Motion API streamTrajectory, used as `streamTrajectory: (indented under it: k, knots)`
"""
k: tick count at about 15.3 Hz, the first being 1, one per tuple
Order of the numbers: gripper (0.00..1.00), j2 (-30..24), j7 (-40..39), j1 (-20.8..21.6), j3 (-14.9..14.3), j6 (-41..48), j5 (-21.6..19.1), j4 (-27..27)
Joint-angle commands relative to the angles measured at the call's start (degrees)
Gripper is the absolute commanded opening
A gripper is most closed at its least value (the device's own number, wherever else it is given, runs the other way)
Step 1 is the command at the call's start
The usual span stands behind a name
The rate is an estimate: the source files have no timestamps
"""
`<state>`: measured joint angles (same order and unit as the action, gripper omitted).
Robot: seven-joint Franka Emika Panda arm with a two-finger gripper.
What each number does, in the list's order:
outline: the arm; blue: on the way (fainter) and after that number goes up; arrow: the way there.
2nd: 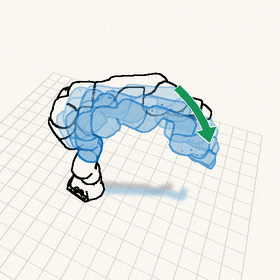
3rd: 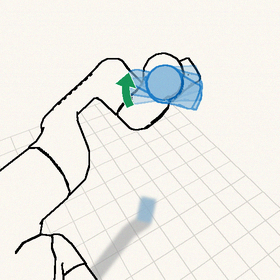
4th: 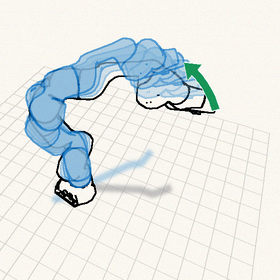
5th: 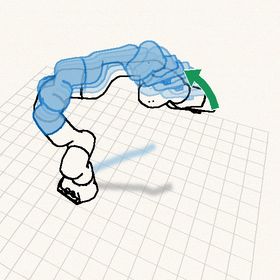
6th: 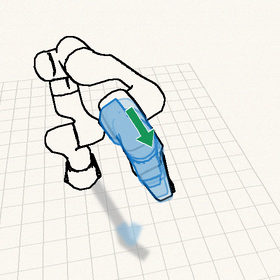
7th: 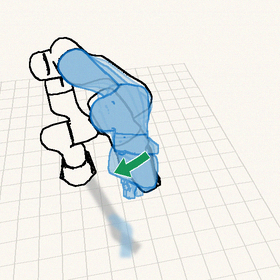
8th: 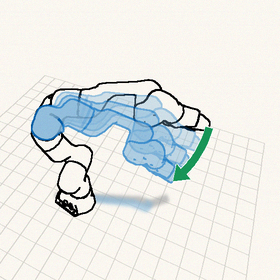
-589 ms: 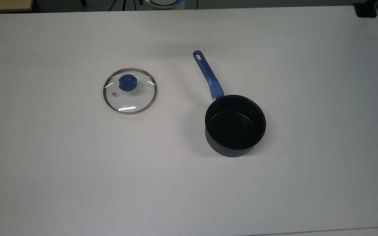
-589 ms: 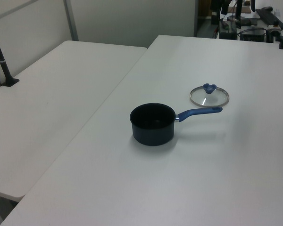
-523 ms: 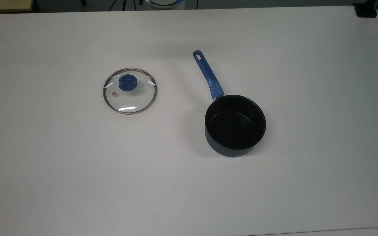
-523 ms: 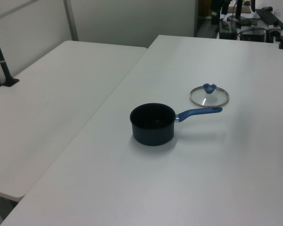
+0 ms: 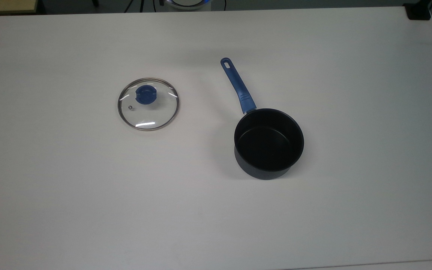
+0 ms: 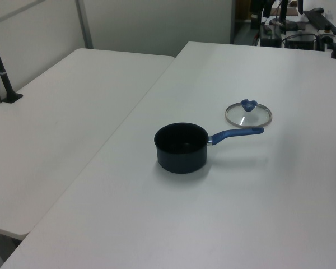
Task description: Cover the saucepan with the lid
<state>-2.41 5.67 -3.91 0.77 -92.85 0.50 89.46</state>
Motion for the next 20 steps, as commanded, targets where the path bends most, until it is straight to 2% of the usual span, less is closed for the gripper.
streamTrajectory:
  k: [1, 13, 15, 18, 20]
  knots:
    - [1.0, -1.72, -1.02, 1.01, -0.86, 0.66, -0.77, 1.77]
    - [1.0, -1.55, -2.33, 0.75, -1.03, 0.31, -1.03, 1.86]
    - [1.0, -1.28, -4.87, 0.66, -1.12, 0.48, -0.94, 2.12]
    - [1.0, -1.55, -13.73, 0.4, -1.12, 0.57, 0.19, 4.5]
    - [1.0, -1.63, -14.29, -0.04, -1.12, 0.48, 1.51, 6.33]
